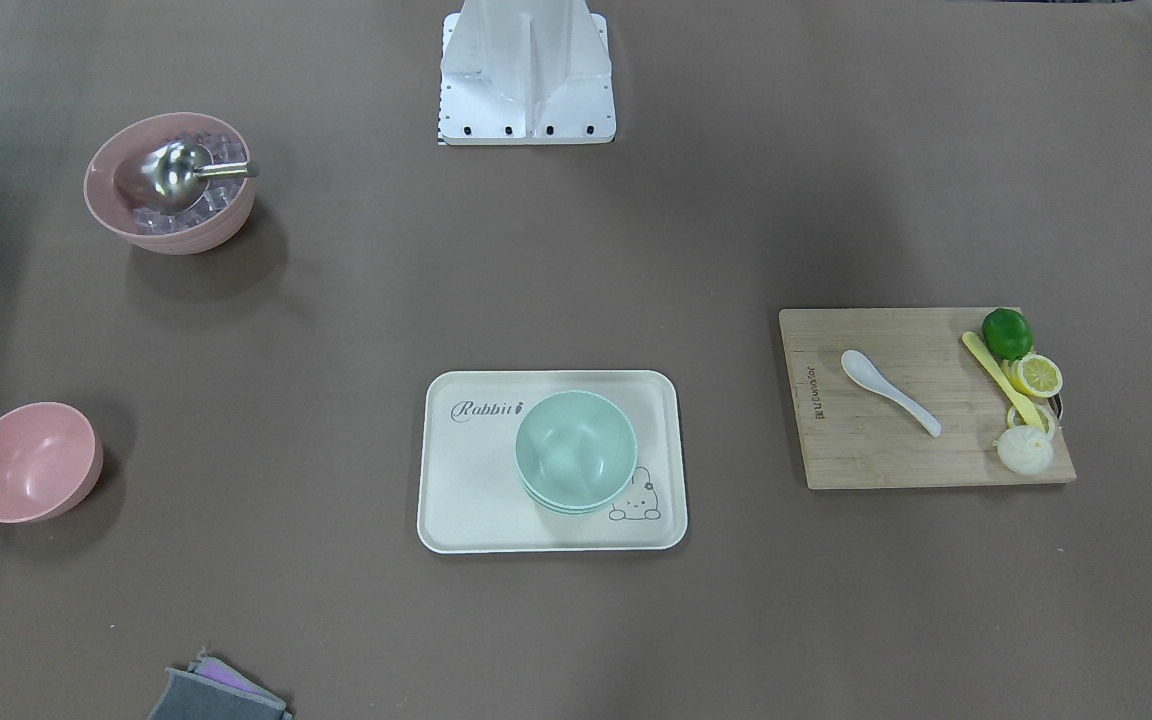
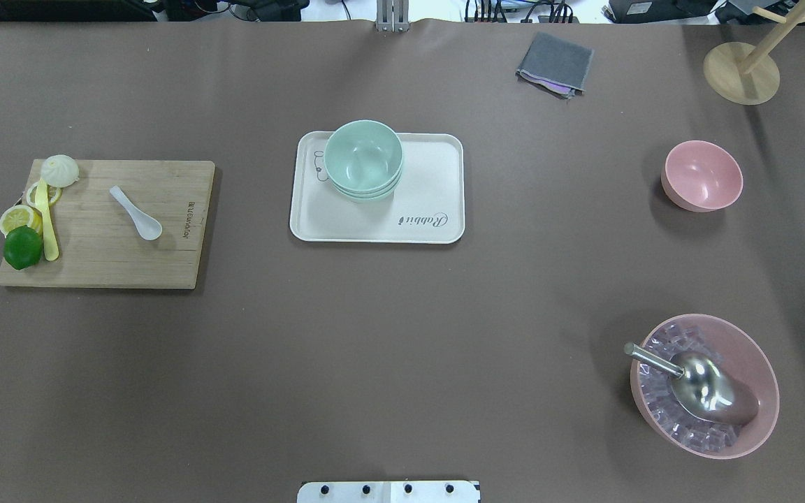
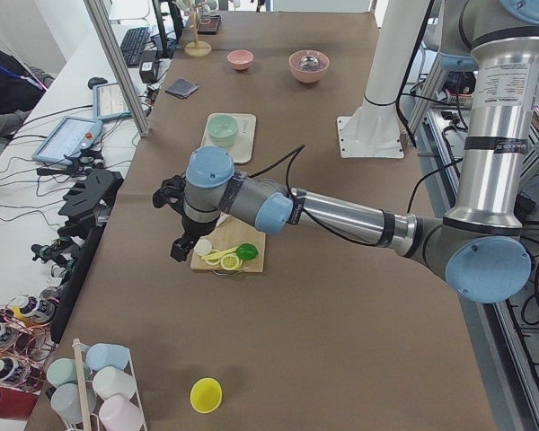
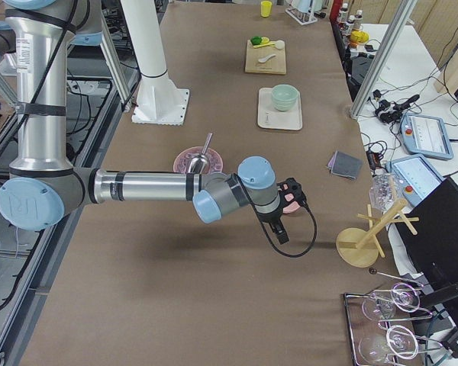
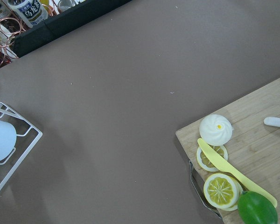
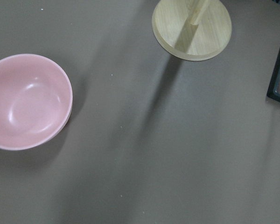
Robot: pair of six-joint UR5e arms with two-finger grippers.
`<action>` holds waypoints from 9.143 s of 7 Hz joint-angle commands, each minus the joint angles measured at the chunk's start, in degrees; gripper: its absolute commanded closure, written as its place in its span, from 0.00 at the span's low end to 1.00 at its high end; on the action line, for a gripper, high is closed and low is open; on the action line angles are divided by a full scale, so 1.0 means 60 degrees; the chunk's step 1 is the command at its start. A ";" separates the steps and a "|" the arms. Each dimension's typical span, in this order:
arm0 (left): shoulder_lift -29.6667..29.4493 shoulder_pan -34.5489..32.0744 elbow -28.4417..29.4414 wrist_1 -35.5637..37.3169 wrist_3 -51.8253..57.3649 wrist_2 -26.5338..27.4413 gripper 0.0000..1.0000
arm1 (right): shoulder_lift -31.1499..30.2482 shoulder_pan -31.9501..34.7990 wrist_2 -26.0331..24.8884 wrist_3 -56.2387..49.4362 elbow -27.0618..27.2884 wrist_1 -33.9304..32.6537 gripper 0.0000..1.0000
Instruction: Stack pink bowl on green and place spoon
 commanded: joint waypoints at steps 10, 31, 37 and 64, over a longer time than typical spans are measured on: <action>0.0034 0.0027 0.0070 -0.0394 -0.0036 -0.0002 0.02 | 0.2050 -0.3227 -0.1619 0.5651 -0.2099 0.1159 0.14; 0.0239 0.0101 0.0114 -0.0394 -0.0036 -0.0003 0.02 | 0.9754 -0.7431 -0.5032 1.2492 -0.2903 -0.3895 1.00; 0.0239 0.0115 0.0114 -0.0394 -0.0036 -0.0003 0.02 | 0.9608 -0.7636 -0.5062 1.2390 -0.3021 -0.3895 1.00; -0.1255 0.7938 0.0818 -0.2064 -1.6369 0.8010 1.00 | 0.0364 0.1490 0.0153 0.0846 0.0743 -0.3880 0.00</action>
